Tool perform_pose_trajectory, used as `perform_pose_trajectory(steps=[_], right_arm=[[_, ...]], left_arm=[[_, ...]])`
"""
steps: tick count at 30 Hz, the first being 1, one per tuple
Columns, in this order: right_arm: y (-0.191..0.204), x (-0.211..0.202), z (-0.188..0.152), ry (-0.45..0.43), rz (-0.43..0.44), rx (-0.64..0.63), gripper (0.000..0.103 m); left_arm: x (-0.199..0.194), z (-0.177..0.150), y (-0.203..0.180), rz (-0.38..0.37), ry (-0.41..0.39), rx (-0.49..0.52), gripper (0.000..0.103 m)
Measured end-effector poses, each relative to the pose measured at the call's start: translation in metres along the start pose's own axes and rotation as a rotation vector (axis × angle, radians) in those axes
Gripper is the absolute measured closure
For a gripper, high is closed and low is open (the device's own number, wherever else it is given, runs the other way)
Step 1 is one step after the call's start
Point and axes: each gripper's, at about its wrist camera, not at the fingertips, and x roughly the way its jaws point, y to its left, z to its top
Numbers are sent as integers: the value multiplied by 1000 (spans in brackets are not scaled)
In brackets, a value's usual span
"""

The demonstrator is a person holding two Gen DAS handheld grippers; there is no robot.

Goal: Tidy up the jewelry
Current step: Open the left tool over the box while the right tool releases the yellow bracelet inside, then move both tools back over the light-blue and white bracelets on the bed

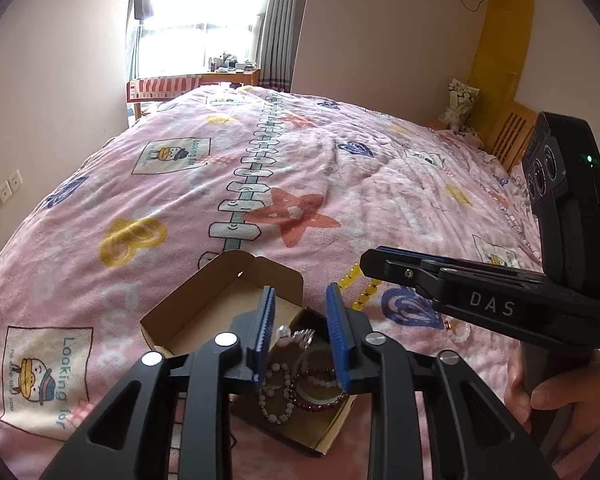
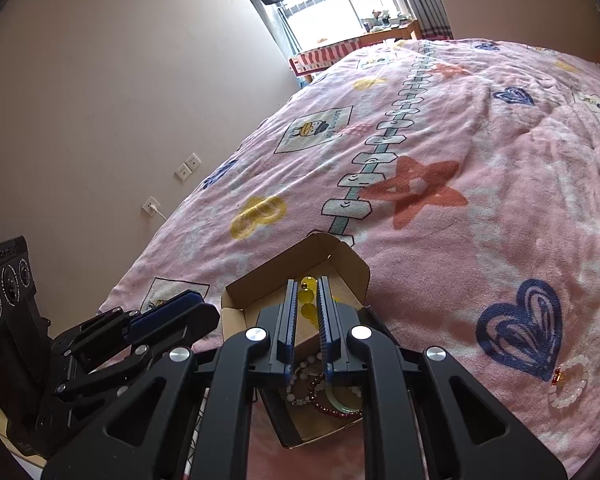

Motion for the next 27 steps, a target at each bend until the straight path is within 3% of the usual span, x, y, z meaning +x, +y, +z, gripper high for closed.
perform_pose_trajectory(steps=[1,2,18,21,27], right_arm=[[0,-1,0,-4,5,4,91],[0,-3,1,-8,7,4,91],[-13,-46,0,-53,-39,-23,91],[-21,-57,-3,-57,-60,-27,91],[-52,-85,-14,-70,-84,24,90]], left_arm=[[-1,0,-1,11,-4,8,58],[-2,0,-2,22,-10,11,55],[-14,4,-6,17,-34,-6,55],[-12,5,-14,-6,-34,-16,55],[9,-2,-58,-172,21,8,51]])
